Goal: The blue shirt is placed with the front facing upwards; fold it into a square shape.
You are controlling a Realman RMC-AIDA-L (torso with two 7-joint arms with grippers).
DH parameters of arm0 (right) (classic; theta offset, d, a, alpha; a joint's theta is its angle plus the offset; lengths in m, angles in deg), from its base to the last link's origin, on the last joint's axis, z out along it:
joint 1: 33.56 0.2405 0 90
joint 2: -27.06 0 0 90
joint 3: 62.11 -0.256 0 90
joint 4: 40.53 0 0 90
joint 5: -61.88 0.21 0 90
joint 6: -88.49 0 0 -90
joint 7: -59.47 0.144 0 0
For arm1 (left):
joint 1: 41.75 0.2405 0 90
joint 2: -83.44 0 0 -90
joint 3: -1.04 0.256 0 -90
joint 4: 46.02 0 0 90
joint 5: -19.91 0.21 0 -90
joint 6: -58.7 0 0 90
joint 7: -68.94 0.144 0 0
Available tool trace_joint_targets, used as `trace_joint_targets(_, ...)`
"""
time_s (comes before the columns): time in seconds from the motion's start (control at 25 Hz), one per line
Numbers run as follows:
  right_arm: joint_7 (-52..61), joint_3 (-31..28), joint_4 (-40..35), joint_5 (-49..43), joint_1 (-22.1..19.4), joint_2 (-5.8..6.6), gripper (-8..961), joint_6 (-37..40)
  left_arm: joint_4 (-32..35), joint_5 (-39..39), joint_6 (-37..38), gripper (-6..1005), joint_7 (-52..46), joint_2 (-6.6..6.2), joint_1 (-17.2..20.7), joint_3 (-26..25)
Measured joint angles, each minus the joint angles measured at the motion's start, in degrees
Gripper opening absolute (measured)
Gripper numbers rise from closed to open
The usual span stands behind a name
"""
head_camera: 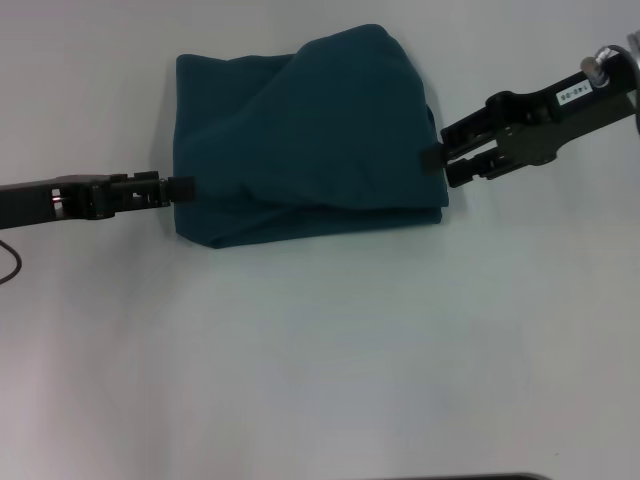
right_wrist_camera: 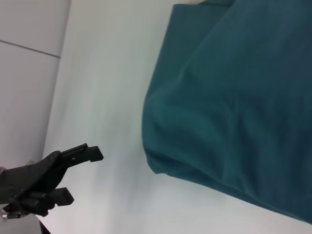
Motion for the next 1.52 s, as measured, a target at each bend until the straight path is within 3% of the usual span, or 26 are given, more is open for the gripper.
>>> trace_joint_targets(0.24, 2.14, -0.14, 0.03, -3.98, -0.82, 1.17, 583, -0.23, -0.05, 0.06, -0.28, 904, -0.81, 0.17, -0.20, -0.28)
trace_joint_targets(0.6, 2.05, 0.37, 0.26, -5.11, -1.13, 0.61, 588, -3.82, -0.08, 0.12, -2.43, 891, -0.23, 0.52, -1.01, 0.61)
trace_joint_targets(0.8, 2.05, 0.03, 0.26, -5.11, -1.02, 0.65, 591, -4.02, 0.04, 0.29, -7.33, 884, 12.74, 3.31, -0.46, 3.59)
trace_joint_targets(0.88, 2.10, -0.05, 0.26, -5.11, -1.15, 0.73, 592, -4.06, 0.88, 0.43, -8.58, 881, 16.90, 3.88, -0.32, 4.02)
trace_joint_targets(1.52, 2.34, -0.19, 1.00, -5.07, -1.85, 1.25, 602, -4.39, 7.08, -2.42, -17.68, 852, 33.15, 4.09, 0.31, 3.76)
